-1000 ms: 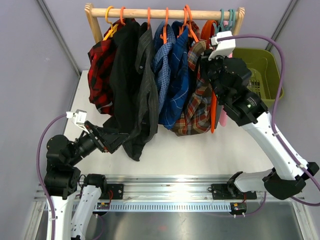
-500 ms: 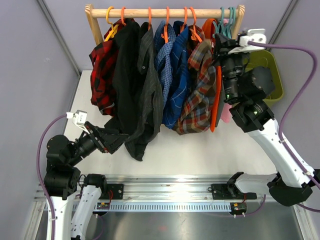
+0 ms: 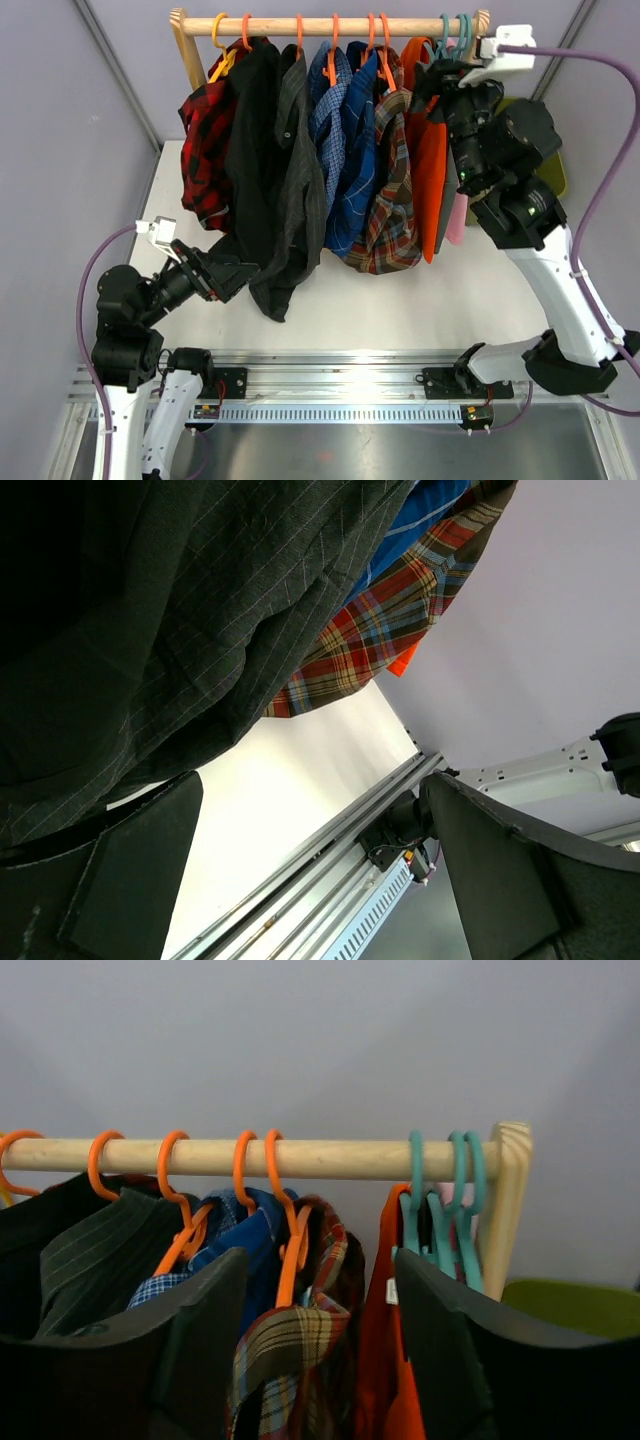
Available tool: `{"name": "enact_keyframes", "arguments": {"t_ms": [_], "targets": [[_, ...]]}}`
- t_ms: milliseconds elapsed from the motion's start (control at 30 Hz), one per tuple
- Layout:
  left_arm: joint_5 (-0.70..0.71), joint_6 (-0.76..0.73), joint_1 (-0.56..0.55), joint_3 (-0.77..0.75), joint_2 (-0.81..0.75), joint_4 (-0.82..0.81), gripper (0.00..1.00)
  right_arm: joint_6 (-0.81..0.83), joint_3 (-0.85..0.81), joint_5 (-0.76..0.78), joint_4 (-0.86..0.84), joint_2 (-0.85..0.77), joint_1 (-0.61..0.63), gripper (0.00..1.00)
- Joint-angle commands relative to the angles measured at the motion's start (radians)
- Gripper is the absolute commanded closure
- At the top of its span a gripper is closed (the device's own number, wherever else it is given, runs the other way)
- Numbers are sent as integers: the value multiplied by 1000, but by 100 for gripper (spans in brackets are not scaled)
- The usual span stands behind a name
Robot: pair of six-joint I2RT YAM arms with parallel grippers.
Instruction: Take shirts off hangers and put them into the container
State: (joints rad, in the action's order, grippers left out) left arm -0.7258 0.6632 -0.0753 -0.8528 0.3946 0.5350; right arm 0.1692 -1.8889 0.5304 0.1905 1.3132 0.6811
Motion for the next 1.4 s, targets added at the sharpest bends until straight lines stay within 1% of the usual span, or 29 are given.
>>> {"name": "enact_keyframes", "arguments": {"t_ms": [0,67,133,200,233,267,367,500,667,733,767,800,833,933,1033,1067,1133,1233,1367], "targets": [[-15,16,-3,21,4,-53,1,-88,-230,-40,329,96,1,27],[-17,24,-3,29,-2,-64,1,-118,-281,-44,432,147,1,26],[-15,23,-3,31,-3,-63,1,-154,-337,-29,495,175,1,27],[-14,15,-3,31,-5,-60,1,-163,-348,-12,553,196,0,27],[-17,13,-3,31,-7,-53,1,-206,-345,12,564,199,1,28],[-15,7,-3,32,-7,-50,1,-215,-345,22,595,204,0,29],[-14,4,-3,37,-13,-47,1,-250,-348,19,654,225,1,30],[-12,6,-3,41,-17,-47,1,-286,-328,3,687,251,1,30],[-6,-8,-3,34,-33,-24,1,-300,-282,8,673,276,1,31],[-3,-13,-3,31,-37,-11,1,-301,-276,39,664,285,0,50],[-1,-17,-3,29,-39,-4,1,-298,-274,57,644,288,-2,63],[-1,-19,-3,28,-40,-3,1,-301,-276,81,639,293,-11,80],[0,-20,-3,24,-45,5,1,-301,-280,91,639,302,-15,100],[2,-27,-3,17,-53,16,1,-271,-292,140,604,314,-23,100],[2,-30,-3,12,-59,28,1,-228,-319,200,532,302,-29,100],[0,-30,-3,12,-60,31,1,-212,-317,210,456,291,-31,100],[-1,-30,-3,9,-63,34,1,-175,-303,235,365,256,-32,100],[-3,-27,-3,9,-69,36,1,-82,-282,256,140,216,-32,100],[-3,-24,-3,9,-69,36,1,-14,-256,234,-5,179,-34,100]]}}
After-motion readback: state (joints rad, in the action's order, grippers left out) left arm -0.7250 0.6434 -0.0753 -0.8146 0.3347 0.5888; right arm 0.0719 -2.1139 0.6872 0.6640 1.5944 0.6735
